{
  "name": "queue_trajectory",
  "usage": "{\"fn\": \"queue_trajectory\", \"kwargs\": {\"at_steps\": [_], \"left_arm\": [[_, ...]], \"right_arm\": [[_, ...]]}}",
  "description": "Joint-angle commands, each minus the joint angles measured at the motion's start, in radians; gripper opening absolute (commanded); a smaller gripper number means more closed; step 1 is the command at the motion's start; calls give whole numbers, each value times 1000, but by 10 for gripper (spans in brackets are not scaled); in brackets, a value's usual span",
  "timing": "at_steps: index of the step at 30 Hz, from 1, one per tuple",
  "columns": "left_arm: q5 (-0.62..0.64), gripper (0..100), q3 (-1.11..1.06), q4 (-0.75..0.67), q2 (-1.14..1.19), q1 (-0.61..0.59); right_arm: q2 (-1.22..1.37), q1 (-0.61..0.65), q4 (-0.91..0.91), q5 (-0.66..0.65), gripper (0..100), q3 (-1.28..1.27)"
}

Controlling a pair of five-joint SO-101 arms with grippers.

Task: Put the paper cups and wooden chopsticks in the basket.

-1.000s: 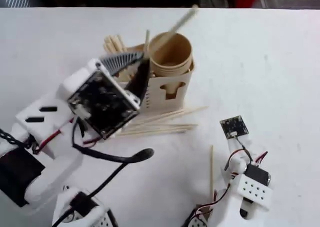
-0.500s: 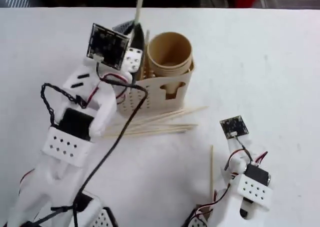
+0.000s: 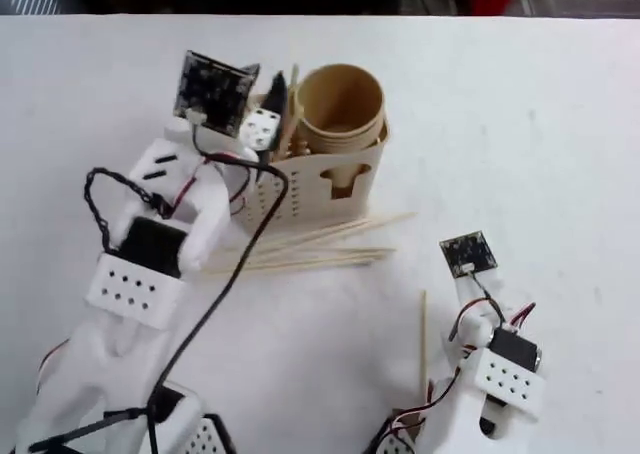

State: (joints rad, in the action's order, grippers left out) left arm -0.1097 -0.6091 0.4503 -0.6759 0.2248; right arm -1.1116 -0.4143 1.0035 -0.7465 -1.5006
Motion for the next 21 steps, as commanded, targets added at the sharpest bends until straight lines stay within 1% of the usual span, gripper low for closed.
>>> {"fn": "queue_trajectory", "kwargs": {"at_steps": [1, 4, 7, 9, 11, 12, 14, 18, 21], "left_arm": [[32, 94, 189, 161, -5, -68], [157, 94, 338, 310, -5, -156], [287, 94, 460, 411, 7, -332], [333, 94, 443, 434, 47, -443], [338, 94, 379, 433, 130, -513], [338, 94, 342, 427, 185, -538], [341, 94, 292, 427, 308, -575], [338, 94, 305, 430, 552, -584], [338, 94, 345, 431, 699, -593]], "right_arm": [[-12, 10, -10, -9, 18, 5], [-12, 10, -13, -8, 18, 5], [-13, 10, -21, -8, 18, 8], [-13, 10, -84, -8, 18, 14], [-13, 18, -145, -15, 18, 26], [-13, 47, -154, -17, 18, 48], [-4, 139, -96, -17, 18, 126], [-1, 354, 143, -11, 18, 374], [2, 515, 283, -11, 19, 546]]}}
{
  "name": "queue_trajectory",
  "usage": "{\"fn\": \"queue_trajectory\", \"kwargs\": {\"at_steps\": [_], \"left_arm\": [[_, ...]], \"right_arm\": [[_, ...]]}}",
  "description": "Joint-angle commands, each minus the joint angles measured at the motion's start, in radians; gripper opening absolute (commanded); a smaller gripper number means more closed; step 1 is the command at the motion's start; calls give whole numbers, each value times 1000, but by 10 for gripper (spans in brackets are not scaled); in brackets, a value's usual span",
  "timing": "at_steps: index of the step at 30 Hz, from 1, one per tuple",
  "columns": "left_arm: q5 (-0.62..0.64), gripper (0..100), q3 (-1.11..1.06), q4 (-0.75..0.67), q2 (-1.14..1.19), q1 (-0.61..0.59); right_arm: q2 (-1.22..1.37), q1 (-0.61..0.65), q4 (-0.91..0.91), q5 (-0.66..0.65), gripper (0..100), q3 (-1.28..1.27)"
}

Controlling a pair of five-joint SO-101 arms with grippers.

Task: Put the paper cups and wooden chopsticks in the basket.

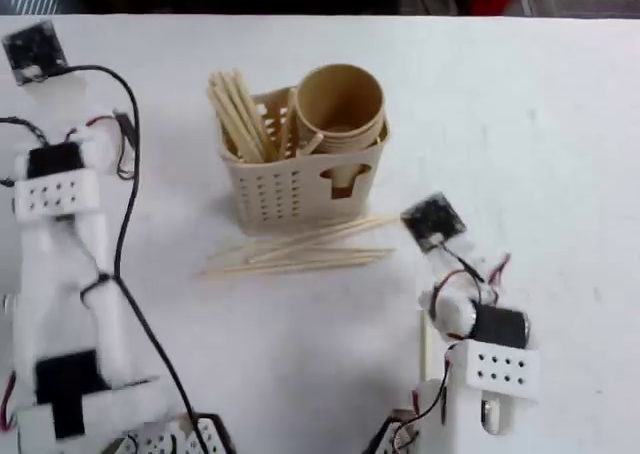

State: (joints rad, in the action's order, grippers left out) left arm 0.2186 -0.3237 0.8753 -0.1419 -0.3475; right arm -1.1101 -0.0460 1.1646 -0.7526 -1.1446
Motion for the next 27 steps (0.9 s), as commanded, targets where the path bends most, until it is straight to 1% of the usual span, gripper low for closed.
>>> {"fn": "queue_trajectory", "kwargs": {"at_steps": [1, 3, 5, 9, 11, 12, 15, 19, 24, 27], "left_arm": [[12, 94, 72, 2, 208, -22], [14, 94, 109, -9, 285, -22], [14, 94, 163, -14, 337, -30], [14, 94, 229, -12, 421, -61], [14, 94, 233, -28, 455, -70], [14, 94, 233, -43, 467, -77], [14, 94, 232, -61, 473, -93], [14, 94, 232, -61, 472, -88], [14, 94, 232, -61, 472, -88], [14, 94, 232, -61, 472, -87]], "right_arm": [[12, 203, 150, -3, 22, 229], [62, 320, 168, 18, 64, 287], [148, 424, 168, 49, 133, 336], [384, 641, 148, 57, 272, 430], [486, 714, 88, 40, 296, 437], [530, 739, 45, 0, 294, 434], [651, 769, -24, -157, 293, 434], [750, 762, -139, -279, 294, 410], [845, 739, -343, -365, 295, 344], [920, 723, -401, -405, 295, 347]]}}
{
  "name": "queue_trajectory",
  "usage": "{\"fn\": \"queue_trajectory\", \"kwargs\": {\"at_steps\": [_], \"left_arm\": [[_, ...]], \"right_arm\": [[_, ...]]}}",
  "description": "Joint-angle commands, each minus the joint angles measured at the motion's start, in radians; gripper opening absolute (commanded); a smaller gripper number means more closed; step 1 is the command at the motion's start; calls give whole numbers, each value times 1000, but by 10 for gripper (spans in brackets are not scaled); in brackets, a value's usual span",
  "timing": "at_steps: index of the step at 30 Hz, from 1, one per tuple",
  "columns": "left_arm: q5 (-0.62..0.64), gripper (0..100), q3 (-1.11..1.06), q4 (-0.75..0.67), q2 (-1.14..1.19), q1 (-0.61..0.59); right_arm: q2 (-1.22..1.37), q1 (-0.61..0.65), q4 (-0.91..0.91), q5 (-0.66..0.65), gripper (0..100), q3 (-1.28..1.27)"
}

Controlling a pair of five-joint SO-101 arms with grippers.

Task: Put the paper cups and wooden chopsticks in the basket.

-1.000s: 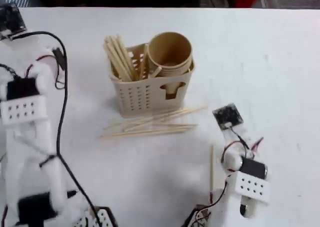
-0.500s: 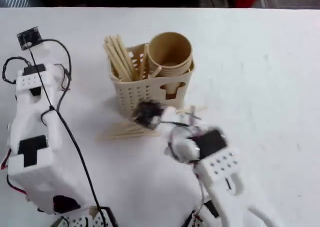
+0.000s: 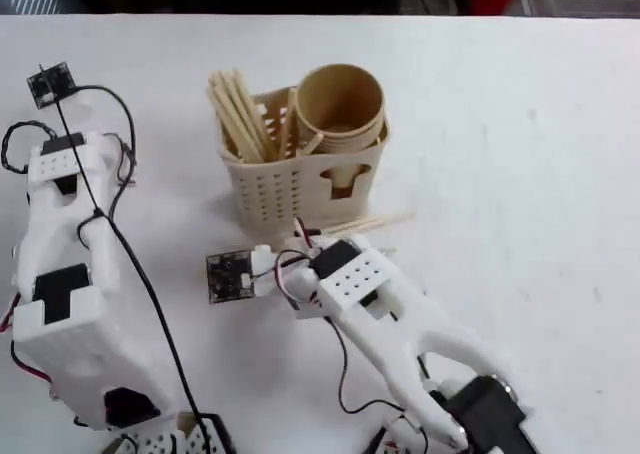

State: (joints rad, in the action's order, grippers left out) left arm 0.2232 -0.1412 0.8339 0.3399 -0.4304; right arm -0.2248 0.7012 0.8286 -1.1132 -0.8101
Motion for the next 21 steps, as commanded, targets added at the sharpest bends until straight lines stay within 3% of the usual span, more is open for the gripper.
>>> {"fn": "queue_trajectory", "kwargs": {"at_steps": [1, 12, 17, 21], "left_arm": [[9, 94, 49, -20, -10, -4], [9, 94, 49, -20, -10, -4], [9, 94, 49, -20, -10, -4], [9, 94, 49, -20, -10, -4]], "right_arm": [[59, -31, -82, -52, 295, 14], [157, -61, -133, -77, 287, 12], [150, -36, -25, -72, 140, 14], [148, -13, 16, 51, 66, 15]]}}
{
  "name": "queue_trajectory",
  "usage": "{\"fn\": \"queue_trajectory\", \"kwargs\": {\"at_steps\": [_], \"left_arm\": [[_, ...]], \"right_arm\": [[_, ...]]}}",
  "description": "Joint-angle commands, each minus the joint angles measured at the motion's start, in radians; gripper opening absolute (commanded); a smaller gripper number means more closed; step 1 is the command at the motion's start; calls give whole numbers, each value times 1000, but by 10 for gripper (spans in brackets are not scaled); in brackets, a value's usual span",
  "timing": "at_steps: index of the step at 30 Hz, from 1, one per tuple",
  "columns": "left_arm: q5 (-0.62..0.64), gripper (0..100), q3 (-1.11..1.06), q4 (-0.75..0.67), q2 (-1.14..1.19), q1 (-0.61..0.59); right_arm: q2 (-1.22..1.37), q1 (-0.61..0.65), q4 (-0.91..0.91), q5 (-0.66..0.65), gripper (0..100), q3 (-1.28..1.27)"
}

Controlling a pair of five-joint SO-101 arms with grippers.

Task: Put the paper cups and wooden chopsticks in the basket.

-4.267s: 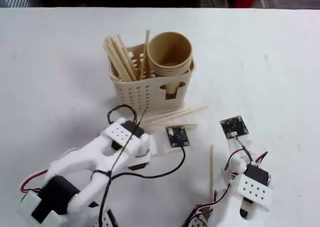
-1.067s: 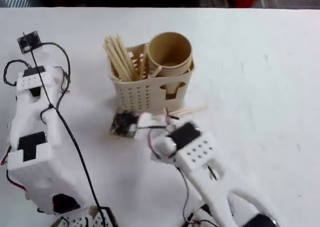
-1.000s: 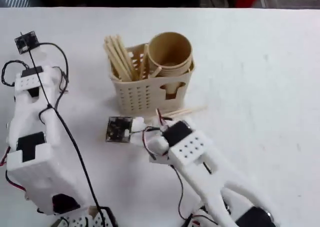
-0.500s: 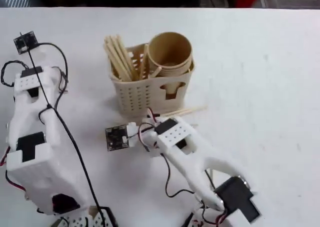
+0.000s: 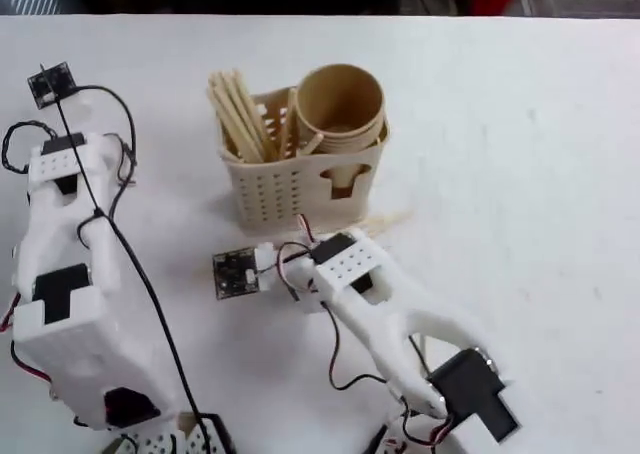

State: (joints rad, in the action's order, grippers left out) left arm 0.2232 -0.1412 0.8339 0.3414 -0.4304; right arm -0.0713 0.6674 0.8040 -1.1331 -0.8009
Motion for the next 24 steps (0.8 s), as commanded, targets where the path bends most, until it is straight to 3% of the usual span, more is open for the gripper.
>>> {"fn": "queue_trajectory", "kwargs": {"at_steps": [1, 6, 11, 16, 24], "left_arm": [[9, 94, 49, -20, -12, -4], [9, 94, 48, -20, -12, -4], [9, 94, 46, -20, -12, -4], [9, 94, 48, -20, -12, -4], [9, 93, 46, -18, -12, -4]], "right_arm": [[-5, 28, 51, 97, 60, 9], [-5, 58, 165, 181, 60, 98], [-5, -22, 165, 203, 116, 221], [4, -56, 84, 199, 228, 261], [94, -56, -54, 189, 231, 253]]}}
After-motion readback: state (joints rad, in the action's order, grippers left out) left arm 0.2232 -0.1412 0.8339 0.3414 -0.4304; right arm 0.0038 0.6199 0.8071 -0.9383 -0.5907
